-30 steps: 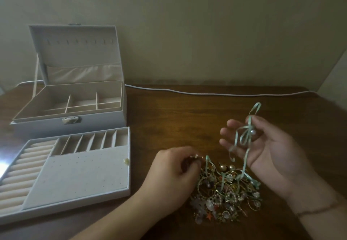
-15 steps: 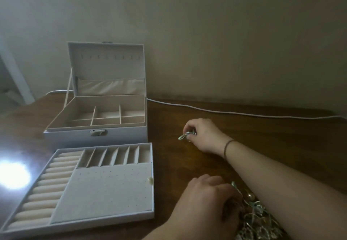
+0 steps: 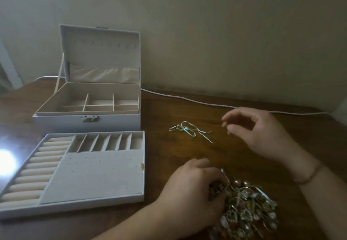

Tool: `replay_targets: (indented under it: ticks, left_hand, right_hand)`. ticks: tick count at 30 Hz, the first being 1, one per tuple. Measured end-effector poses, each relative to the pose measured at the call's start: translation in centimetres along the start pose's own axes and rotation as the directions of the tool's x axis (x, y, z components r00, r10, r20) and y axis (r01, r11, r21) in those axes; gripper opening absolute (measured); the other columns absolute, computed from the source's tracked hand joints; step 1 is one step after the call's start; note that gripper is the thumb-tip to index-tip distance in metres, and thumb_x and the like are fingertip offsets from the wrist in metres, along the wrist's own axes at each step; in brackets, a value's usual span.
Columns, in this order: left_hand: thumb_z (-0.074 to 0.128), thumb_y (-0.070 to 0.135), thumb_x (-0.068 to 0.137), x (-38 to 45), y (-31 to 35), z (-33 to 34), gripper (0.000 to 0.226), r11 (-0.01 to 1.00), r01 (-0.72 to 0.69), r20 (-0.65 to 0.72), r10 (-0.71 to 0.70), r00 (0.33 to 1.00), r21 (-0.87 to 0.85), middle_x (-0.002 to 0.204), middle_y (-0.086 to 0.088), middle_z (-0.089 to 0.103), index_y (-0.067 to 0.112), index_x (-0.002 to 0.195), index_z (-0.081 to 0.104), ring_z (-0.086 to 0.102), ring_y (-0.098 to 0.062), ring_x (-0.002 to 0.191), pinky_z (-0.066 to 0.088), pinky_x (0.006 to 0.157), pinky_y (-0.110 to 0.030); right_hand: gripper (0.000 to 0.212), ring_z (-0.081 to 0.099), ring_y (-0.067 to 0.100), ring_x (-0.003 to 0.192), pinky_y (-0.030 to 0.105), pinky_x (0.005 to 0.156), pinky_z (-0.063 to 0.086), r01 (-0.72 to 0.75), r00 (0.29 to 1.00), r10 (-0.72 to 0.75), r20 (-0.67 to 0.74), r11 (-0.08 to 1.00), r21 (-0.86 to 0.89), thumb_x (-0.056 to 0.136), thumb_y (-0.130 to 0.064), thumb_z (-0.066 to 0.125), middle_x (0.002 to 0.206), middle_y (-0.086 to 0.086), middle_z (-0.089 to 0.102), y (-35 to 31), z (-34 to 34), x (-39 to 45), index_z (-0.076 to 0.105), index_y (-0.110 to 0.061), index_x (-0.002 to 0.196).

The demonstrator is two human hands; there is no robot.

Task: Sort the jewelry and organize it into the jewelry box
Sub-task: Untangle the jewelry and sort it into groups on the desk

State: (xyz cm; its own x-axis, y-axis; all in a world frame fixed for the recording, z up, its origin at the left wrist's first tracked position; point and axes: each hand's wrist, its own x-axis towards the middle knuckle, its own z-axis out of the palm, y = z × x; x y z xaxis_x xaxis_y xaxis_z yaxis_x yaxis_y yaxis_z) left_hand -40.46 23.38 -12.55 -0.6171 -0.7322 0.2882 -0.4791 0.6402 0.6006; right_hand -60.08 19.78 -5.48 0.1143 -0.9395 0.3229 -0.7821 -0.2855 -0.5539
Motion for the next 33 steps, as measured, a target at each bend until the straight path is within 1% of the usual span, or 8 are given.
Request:
replay_targets:
  ticks: [3,7,13,19,22,26,29,33]
  left_hand:
    - [0.062,0.048,0.087,0.0,0.1,0.1,0.029,0.998,0.001,0.000,-0.001,1.000,0.056,0.100,0.023,0.053,0.040,0.114,0.064,0.043,0.001,0.098,0.046,0.084,-0.023]
    - [0.056,0.063,0.085,0.5,0.9,0.6,0.038,0.998,0.006,0.000,-0.006,1.000,0.058,0.109,0.027,0.051,0.044,0.117,0.061,0.039,0.004,0.109,0.044,0.091,-0.026]
    - [0.052,0.074,0.083,0.6,1.3,1.1,0.053,0.997,-0.015,0.084,0.009,0.996,0.073,0.133,0.036,0.042,0.046,0.128,0.052,0.025,0.010,0.133,0.027,0.113,-0.028]
    - [0.052,0.074,0.082,0.6,1.1,1.4,0.052,0.996,-0.033,0.088,0.025,0.996,0.089,0.127,0.035,0.046,0.046,0.125,0.055,0.030,0.010,0.129,0.027,0.111,-0.026]
    - [0.052,0.073,0.083,0.6,0.9,1.4,0.049,0.996,-0.038,0.082,0.031,0.996,0.084,0.125,0.035,0.046,0.046,0.124,0.056,0.031,0.009,0.128,0.029,0.110,-0.026]
    - [0.053,0.072,0.083,0.6,0.9,1.6,0.049,0.997,-0.025,0.074,0.019,0.997,0.079,0.124,0.033,0.049,0.044,0.123,0.057,0.036,0.006,0.126,0.031,0.110,-0.030]
    - [0.052,0.073,0.083,0.6,1.0,1.3,0.051,0.999,-0.016,0.090,0.012,0.996,0.046,0.124,0.033,0.050,0.046,0.126,0.053,0.036,0.007,0.126,0.029,0.112,-0.030]
    - [0.052,0.072,0.083,0.7,1.2,1.0,0.052,1.000,-0.017,0.114,0.013,0.993,0.027,0.125,0.033,0.049,0.045,0.127,0.051,0.034,0.009,0.126,0.026,0.113,-0.031]
  right_hand:
    - [0.008,0.057,-0.011,0.084,0.017,0.063,0.046,-0.083,0.965,0.133,0.224,0.972,-0.220,0.082,-0.040,0.068,0.084,-0.025,0.064,1.7,-3.8,-4.7,0.065,-0.047,0.082]
    - [0.021,0.060,-0.004,0.089,0.027,0.071,0.053,-0.169,0.800,0.294,0.523,0.947,-0.274,0.073,-0.065,0.061,0.094,-0.029,0.063,2.3,-5.3,-6.9,0.063,-0.052,0.090]
    - [0.010,0.061,0.002,0.080,0.025,0.071,0.051,-0.154,0.672,0.382,0.634,0.910,-0.384,0.080,-0.049,0.070,0.084,-0.016,0.065,2.3,-3.7,-7.1,0.066,-0.041,0.076]
    - [0.010,0.063,-0.003,0.072,0.018,0.067,0.046,-0.173,0.732,0.254,0.632,0.967,-0.189,0.082,-0.040,0.070,0.075,-0.020,0.070,2.4,-5.2,-7.3,0.071,-0.043,0.074]
    - [0.005,0.064,0.000,0.085,0.029,0.080,0.051,-0.144,0.765,0.188,0.616,0.982,-0.121,0.082,-0.041,0.069,0.088,-0.020,0.071,3.0,-5.3,-7.2,0.073,-0.042,0.079]
    - [0.016,0.066,0.010,0.100,0.031,0.083,0.055,-0.079,0.941,-0.015,0.339,0.962,0.262,0.085,-0.035,0.063,0.108,-0.011,0.070,3.2,-5.8,-7.4,0.072,-0.030,0.072]
    - [0.028,0.066,0.030,0.106,0.038,0.080,0.057,-0.009,0.987,-0.104,0.120,0.717,0.697,0.093,-0.028,0.055,0.111,0.011,0.070,2.6,-5.0,-7.0,0.065,-0.013,0.071]
    - [0.030,0.064,0.018,0.059,0.024,0.047,0.049,-0.114,0.968,0.241,0.073,0.158,0.981,0.093,-0.029,0.044,0.072,0.003,0.064,0.8,-3.6,-3.5,0.049,-0.019,0.065]
